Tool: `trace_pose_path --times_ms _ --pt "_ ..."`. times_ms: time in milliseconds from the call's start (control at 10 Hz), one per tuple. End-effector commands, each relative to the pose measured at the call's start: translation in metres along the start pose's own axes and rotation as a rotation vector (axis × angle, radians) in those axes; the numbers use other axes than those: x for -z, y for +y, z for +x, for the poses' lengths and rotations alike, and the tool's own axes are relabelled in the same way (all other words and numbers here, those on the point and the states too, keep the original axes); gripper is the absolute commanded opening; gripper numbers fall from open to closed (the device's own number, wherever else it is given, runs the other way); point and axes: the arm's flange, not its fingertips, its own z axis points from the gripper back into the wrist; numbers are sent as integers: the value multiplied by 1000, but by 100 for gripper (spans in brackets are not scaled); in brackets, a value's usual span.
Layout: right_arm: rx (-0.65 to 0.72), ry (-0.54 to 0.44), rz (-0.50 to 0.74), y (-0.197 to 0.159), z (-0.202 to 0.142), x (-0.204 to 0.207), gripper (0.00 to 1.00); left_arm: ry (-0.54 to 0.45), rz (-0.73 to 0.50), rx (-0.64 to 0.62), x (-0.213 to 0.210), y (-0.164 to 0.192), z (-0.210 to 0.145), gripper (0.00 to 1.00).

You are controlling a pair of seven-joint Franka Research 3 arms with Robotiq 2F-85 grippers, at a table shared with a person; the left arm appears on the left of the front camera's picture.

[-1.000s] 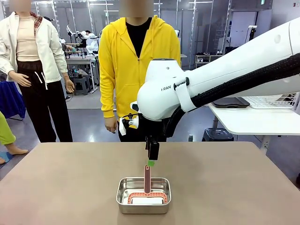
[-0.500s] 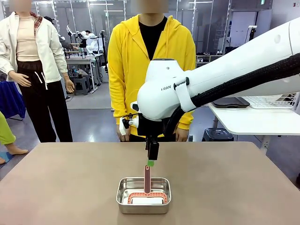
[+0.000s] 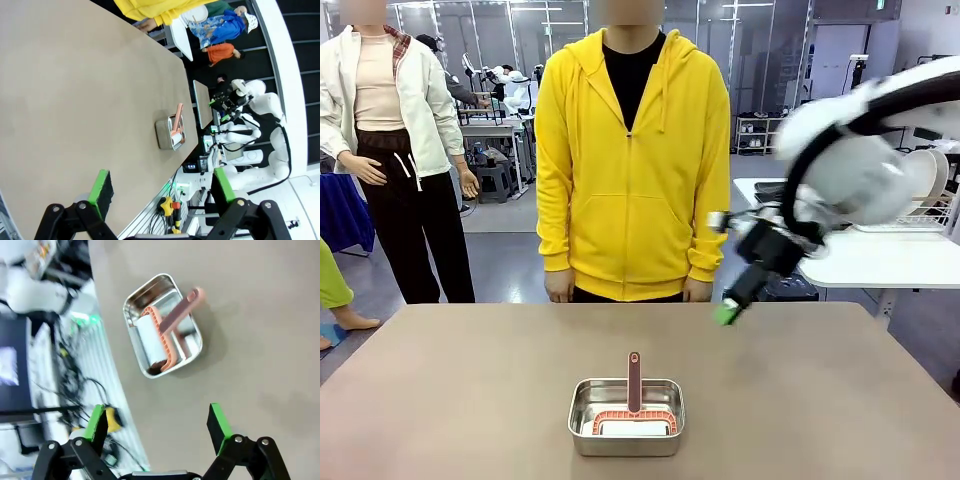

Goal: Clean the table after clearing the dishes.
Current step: Place the Lint Roller back on top of the Airtight Container.

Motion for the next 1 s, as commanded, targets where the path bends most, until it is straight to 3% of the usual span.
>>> trace_pose_path --times_ms 0,300,500,700,800,900 --pt "306 -404 121 -15 -95 -37 100 -3 2 -14 -3 -5 -1 100" --pt "638 -718 197 -53 -255 -111 100 -3 2 -14 -3 -5 -1 100" --pt "724 -918 162 -38 -328 -152 100 -3 2 -14 -3 -5 -1 100" --pt "783 -990 112 -21 -368 -176 100 -3 2 -14 -3 -5 -1 100" --pt "806 -1000 55 -17 -371 -185 100 -3 2 -14 -3 -5 -1 100" --pt "766 -946 130 -36 -385 -180 100 -3 2 -14 -3 -5 -1 100"
